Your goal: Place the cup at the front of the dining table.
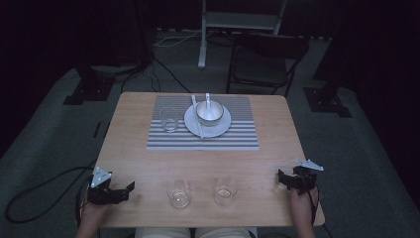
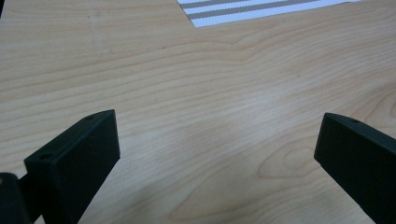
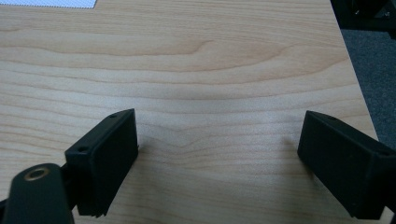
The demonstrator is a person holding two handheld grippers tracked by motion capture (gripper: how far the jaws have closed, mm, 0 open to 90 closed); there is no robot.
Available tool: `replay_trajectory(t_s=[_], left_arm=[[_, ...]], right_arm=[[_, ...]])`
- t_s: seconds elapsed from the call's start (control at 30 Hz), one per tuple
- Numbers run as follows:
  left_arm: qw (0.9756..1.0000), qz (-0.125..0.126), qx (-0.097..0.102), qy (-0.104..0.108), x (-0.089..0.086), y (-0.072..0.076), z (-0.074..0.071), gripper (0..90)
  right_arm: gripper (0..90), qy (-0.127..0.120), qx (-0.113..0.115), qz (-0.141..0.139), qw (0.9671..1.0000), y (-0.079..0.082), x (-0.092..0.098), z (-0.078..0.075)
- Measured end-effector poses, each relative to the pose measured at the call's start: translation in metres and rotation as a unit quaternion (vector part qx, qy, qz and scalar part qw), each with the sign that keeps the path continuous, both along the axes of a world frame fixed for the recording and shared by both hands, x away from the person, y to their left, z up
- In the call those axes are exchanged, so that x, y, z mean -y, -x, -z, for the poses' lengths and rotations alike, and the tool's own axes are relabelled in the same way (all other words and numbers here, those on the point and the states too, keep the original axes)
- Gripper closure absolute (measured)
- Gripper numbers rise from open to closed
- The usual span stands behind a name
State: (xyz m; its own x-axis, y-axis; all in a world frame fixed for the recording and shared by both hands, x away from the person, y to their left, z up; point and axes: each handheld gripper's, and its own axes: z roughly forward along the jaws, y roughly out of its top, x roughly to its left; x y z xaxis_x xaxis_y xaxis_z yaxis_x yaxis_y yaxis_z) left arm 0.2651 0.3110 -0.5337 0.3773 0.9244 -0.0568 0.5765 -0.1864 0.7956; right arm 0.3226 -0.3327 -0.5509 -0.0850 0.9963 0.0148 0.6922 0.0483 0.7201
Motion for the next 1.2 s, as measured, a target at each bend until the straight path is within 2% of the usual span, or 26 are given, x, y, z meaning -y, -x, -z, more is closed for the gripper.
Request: replay_trajectory(t_s=[0.17,0.23,0.33,0.6,0.77,0.9,0.97,1.07,1.13,1.2], left_arm=[[1.0,-0.005,0.002,-0.003,-0.005,0.008,0.003,0.8],[0.9998,-0.017,0.01,0.006,-0.013,0.016,0.002,0.8],[0.9995,-0.028,0.013,0.0,-0.019,0.022,0.003,0.8],[0.9985,-0.052,0.02,0.004,-0.034,0.036,0.003,0.8],[0.9966,-0.078,0.026,0.006,-0.044,0.042,0.004,0.8],[0.9942,-0.104,0.027,0.001,-0.049,0.045,0.006,0.8],[0.9936,-0.108,0.033,0.001,-0.05,0.046,0.006,0.8],[0.9915,-0.122,0.044,-0.009,-0.052,0.049,0.005,0.8],[0.99,-0.133,0.044,-0.016,-0.051,0.049,0.006,0.8],[0.9897,-0.136,0.041,-0.022,-0.051,0.048,0.007,0.8]], right_arm=[[11.6,0.0,0.0,0.0,1.0,0.0,0.0,0.0],[11.7,0.0,0.0,0.0,1.0,0.0,0.0,0.0],[11.7,0.0,0.0,0.0,1.0,0.0,0.0,0.0],[11.6,0.0,0.0,0.0,1.0,0.0,0.0,0.0],[11.6,0.0,0.0,0.0,1.0,0.0,0.0,0.0],[11.6,0.0,0.0,0.0,1.0,0.0,0.0,0.0],[11.7,0.0,0.0,0.0,1.0,0.0,0.0,0.0],[11.7,0.0,0.0,0.0,1.0,0.0,0.0,0.0],[11.7,0.0,0.0,0.0,1.0,0.0,0.0,0.0],[11.7,0.0,0.0,-0.001,1.0,0.0,0.0,0.0]])
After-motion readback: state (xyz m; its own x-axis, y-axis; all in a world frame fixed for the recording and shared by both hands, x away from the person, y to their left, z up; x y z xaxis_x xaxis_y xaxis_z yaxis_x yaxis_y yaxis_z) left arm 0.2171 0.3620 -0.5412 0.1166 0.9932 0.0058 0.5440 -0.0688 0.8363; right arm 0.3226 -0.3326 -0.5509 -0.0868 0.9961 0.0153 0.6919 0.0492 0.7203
